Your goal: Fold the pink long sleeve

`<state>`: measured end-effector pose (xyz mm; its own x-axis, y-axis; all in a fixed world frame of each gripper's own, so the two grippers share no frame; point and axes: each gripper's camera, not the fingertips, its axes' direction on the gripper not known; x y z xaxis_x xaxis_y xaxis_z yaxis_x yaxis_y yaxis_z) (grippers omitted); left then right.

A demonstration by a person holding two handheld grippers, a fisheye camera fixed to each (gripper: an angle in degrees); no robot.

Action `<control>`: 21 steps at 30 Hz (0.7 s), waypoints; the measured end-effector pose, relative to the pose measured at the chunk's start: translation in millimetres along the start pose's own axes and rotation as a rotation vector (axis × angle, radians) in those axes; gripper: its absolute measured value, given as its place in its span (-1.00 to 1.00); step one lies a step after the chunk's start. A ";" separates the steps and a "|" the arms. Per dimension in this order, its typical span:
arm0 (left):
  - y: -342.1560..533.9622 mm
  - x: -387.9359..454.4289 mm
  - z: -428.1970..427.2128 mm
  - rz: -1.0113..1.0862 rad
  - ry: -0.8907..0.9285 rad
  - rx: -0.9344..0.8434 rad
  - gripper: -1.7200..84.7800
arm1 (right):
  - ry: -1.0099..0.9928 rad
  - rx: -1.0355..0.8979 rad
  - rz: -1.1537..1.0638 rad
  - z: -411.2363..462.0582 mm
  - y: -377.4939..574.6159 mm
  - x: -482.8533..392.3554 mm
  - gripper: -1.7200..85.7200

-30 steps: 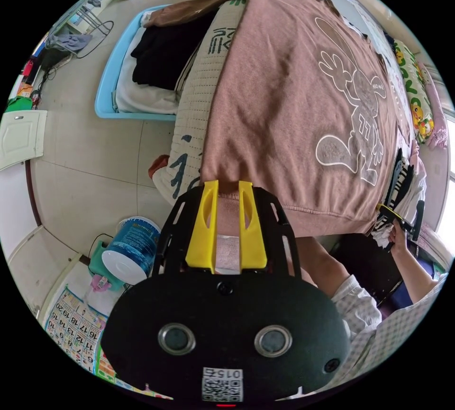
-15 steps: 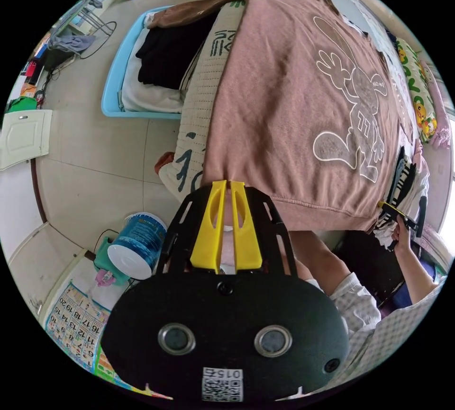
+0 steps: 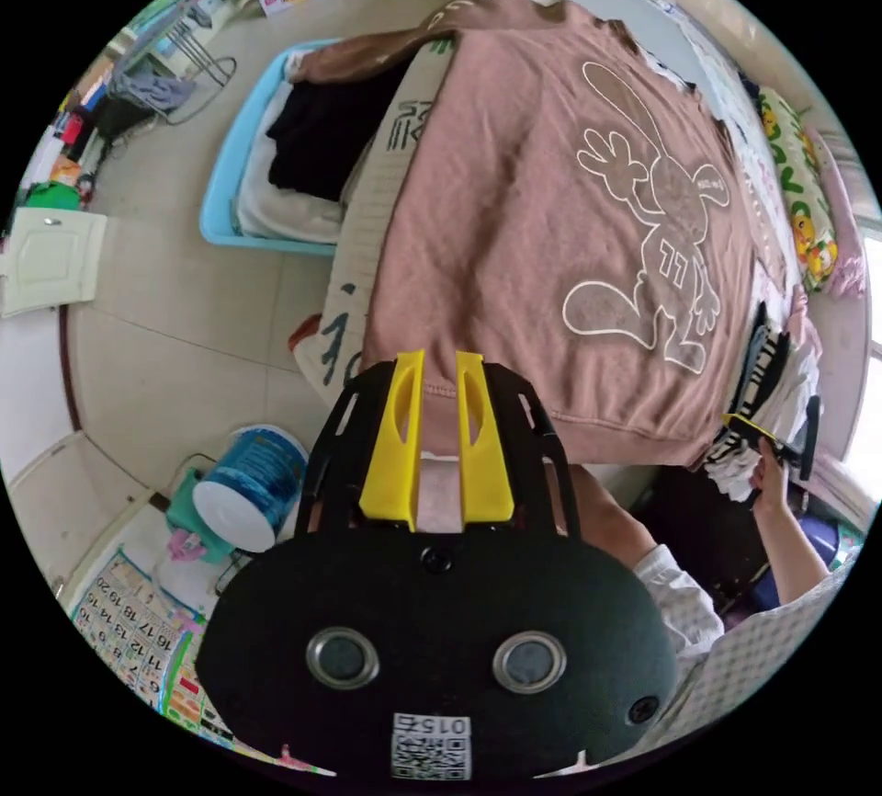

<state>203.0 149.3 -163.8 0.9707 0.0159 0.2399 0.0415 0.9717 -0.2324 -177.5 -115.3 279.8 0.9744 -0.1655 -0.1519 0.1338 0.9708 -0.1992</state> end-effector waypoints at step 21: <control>-4.7 -9.7 79.8 -0.056 0.118 -0.088 -0.97 | -0.107 -0.072 0.144 -35.5 10.2 38.1 -0.97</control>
<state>174.5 163.4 -89.8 0.9871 -0.0706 0.1438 0.1121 0.9457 -0.3050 -145.4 -117.9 237.6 0.9967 -0.0023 -0.0811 -0.0182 0.9676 -0.2518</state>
